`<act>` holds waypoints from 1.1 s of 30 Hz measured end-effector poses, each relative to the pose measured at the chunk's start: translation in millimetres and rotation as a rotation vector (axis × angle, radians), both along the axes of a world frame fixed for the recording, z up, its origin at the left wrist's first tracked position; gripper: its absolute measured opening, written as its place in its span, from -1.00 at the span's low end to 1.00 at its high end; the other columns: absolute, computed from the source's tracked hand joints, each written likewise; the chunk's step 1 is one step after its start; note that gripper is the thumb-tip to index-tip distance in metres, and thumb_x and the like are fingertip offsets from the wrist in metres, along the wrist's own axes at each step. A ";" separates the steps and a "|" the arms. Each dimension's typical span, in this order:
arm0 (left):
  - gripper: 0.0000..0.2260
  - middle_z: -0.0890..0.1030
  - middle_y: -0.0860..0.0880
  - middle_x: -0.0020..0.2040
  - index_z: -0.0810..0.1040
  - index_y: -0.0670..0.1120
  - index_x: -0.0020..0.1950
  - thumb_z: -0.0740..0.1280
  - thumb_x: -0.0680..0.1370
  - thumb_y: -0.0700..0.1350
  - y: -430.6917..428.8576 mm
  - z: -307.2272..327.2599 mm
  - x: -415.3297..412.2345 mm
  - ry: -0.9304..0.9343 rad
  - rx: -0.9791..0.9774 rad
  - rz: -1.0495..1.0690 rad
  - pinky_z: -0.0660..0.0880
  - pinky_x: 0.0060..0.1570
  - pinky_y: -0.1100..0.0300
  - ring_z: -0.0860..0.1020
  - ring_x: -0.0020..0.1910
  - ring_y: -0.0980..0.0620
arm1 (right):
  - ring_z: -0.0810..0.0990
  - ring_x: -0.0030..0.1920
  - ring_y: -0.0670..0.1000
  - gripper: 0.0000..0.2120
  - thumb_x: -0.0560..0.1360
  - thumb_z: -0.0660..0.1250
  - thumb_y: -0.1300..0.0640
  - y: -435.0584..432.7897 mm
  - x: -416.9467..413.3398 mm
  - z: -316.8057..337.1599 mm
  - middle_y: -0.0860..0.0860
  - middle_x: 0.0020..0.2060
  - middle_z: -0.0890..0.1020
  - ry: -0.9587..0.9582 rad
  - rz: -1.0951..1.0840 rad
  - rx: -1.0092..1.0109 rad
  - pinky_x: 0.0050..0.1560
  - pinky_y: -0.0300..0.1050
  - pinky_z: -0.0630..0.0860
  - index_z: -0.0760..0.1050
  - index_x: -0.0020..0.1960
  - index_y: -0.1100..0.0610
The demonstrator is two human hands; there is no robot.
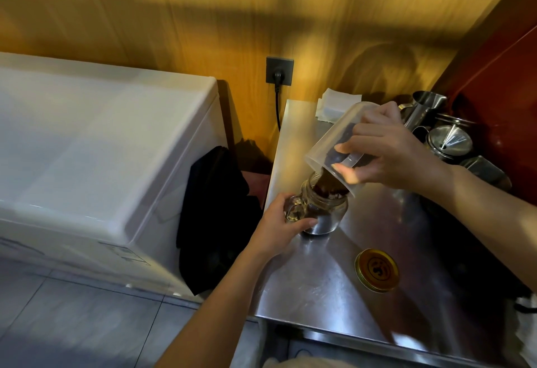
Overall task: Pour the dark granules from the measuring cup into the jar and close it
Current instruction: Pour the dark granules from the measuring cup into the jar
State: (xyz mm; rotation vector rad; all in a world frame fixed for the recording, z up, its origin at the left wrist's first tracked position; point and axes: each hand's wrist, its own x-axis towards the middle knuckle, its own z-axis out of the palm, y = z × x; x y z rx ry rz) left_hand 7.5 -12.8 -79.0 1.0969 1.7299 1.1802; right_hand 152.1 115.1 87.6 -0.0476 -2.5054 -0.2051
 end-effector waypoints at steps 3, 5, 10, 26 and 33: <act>-0.52 0.47 0.27 0.01 0.33 0.22 0.12 0.49 0.32 0.18 -0.1 -0.1 0.6 0.005 0.000 0.007 0.42 -0.02 0.30 0.47 0.04 0.24 | 0.47 -0.34 0.11 -0.78 0.31 0.44 0.11 0.5 0.8 -2.3 0.10 -0.45 0.55 0.008 -0.006 0.009 -0.13 -0.05 0.19 0.56 -0.31 0.29; -0.52 0.48 0.26 0.01 0.33 0.23 0.11 0.49 0.31 0.19 0.1 -0.7 0.9 0.004 0.001 0.008 0.46 0.03 0.24 0.49 0.05 0.21 | 0.48 -0.33 0.12 -0.76 0.33 0.43 0.09 2.1 1.5 -3.2 0.10 -0.44 0.56 0.010 -0.002 0.001 -0.12 -0.05 0.18 0.56 -0.30 0.29; -0.51 0.49 0.21 0.04 0.33 0.22 0.12 0.51 0.32 0.16 0.3 -1.3 1.0 -0.020 -0.010 0.010 0.52 0.15 0.06 0.51 0.12 0.10 | 0.48 -0.31 0.13 -0.77 0.31 0.46 0.10 4.0 2.7 -3.8 0.11 -0.42 0.57 -0.009 0.007 0.009 -0.13 -0.03 0.20 0.57 -0.28 0.28; -0.59 0.50 0.19 0.06 0.36 0.26 0.03 0.52 0.33 0.10 -1.3 2.6 2.2 -0.037 -0.007 0.010 0.50 0.20 -0.03 0.51 0.13 0.08 | 0.47 -0.33 0.12 -0.80 0.28 0.49 0.15 1.4 4.5 -4.3 0.09 -0.44 0.55 0.017 0.011 0.000 -0.11 -0.05 0.16 0.55 -0.31 0.28; -0.52 0.49 0.15 0.06 0.34 0.16 0.14 0.52 0.34 0.08 -1.1 3.9 3.5 -0.032 -0.024 0.008 0.49 0.22 -0.04 0.50 0.15 0.04 | 0.47 -0.34 0.13 -0.80 0.27 0.48 0.17 -0.7 5.9 -3.2 0.12 -0.44 0.57 0.021 -0.004 -0.004 -0.15 0.00 0.23 0.56 -0.32 0.31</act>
